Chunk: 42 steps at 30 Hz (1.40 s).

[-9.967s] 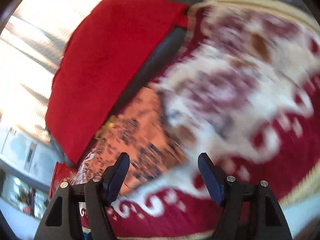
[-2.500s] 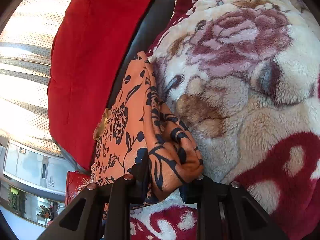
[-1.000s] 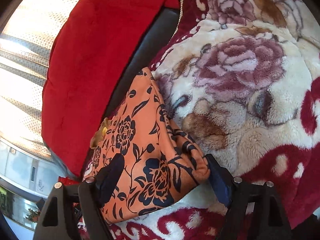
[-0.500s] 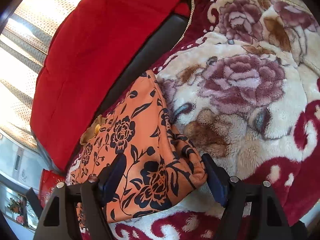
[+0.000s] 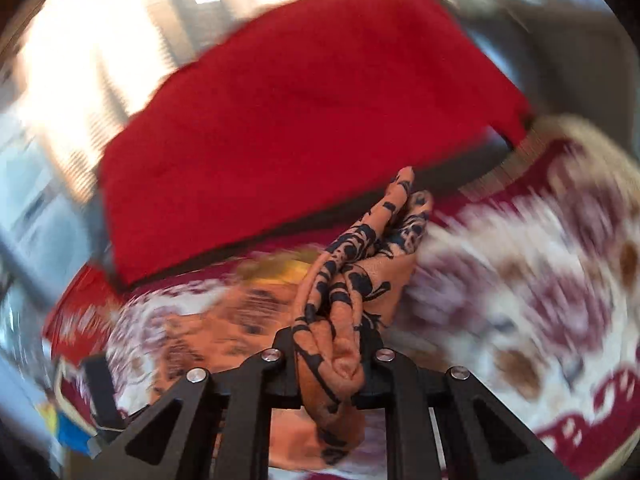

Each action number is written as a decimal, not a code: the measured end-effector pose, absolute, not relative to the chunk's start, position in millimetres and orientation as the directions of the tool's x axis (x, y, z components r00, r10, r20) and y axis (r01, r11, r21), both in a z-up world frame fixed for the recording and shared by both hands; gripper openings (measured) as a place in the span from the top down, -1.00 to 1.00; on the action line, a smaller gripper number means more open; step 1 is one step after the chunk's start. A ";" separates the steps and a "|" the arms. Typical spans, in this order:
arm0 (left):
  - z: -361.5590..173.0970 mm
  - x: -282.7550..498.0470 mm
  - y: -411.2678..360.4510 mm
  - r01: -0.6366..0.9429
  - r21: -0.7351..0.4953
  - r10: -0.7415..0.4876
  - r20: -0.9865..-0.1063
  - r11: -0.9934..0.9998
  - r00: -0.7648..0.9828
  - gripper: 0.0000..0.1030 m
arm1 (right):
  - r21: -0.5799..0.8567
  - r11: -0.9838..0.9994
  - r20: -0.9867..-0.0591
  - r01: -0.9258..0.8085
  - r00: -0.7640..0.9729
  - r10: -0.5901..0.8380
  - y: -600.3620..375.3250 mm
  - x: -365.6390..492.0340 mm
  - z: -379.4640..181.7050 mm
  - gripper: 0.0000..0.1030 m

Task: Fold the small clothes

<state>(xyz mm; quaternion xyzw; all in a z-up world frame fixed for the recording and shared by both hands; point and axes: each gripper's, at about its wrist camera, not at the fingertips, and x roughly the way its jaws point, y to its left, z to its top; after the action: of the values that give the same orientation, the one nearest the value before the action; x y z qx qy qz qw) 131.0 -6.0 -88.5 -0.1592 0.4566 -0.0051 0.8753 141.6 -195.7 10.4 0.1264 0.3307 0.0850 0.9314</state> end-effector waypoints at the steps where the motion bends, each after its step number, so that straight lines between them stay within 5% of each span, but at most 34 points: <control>1: -83.8 122.1 13.4 -0.163 -0.321 -0.162 -0.778 0.933 0.607 -0.20 | 0.260 0.958 -0.583 -0.123 0.771 0.257 -172.2 140.1 17.2 0.71; 5: -81.6 102.2 72.3 -0.229 -0.432 -0.195 -0.737 0.872 0.647 -0.20 | 0.187 0.941 -0.612 -0.281 0.716 0.335 -80.7 139.0 0.1 0.72; 10: -95.8 112.0 112.1 -0.222 -0.594 -0.357 -0.698 0.774 0.621 -0.17 | 0.189 0.922 -0.758 -0.337 0.548 0.355 -22.2 148.3 -91.6 0.71; 18: -97.8 193.0 78.9 -0.101 -0.761 -0.622 -0.592 0.641 0.512 -0.18 | 0.204 0.912 -0.718 -0.355 0.580 0.386 -40.9 137.3 -77.6 0.72; 25: -103.2 250.7 24.2 -0.066 -0.696 -0.629 -0.681 0.715 0.376 -0.14 | 0.152 0.910 -0.701 -0.386 0.607 0.374 -34.5 120.0 -77.7 0.72; 26: -102.8 253.4 20.3 -0.058 -0.686 -0.620 -0.687 0.725 0.378 0.03 | 0.151 0.909 -0.701 -0.388 0.607 0.375 -37.2 117.5 -77.5 0.72; 27: -103.6 257.3 16.5 -0.039 -0.675 -0.613 -0.692 0.737 0.381 0.55 | 0.148 0.908 -0.699 -0.393 0.607 0.377 -36.9 116.3 -76.8 0.72; 29: -92.0 257.0 14.5 0.019 -0.664 -0.614 -0.680 0.747 0.401 0.66 | 0.137 0.906 -0.693 -0.401 0.615 0.377 -34.7 112.9 -72.1 0.72; 37: -15.1 235.8 69.1 0.252 -0.561 -0.599 -0.609 0.788 0.520 0.71 | 0.122 0.858 -0.607 -0.499 0.646 0.462 13.8 90.5 -17.0 0.72; 42: -59.3 248.8 121.5 0.169 -0.551 -0.556 -0.678 0.817 0.481 0.71 | 0.119 0.831 -0.667 -0.544 0.576 0.473 75.3 99.4 -51.7 0.73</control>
<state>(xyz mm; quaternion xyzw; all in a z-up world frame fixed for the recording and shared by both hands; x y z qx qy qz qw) 248.8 121.5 -59.3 -0.2100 0.4609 -0.2171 0.8345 99.4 75.3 -51.7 -0.0496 0.3602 0.2868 0.8863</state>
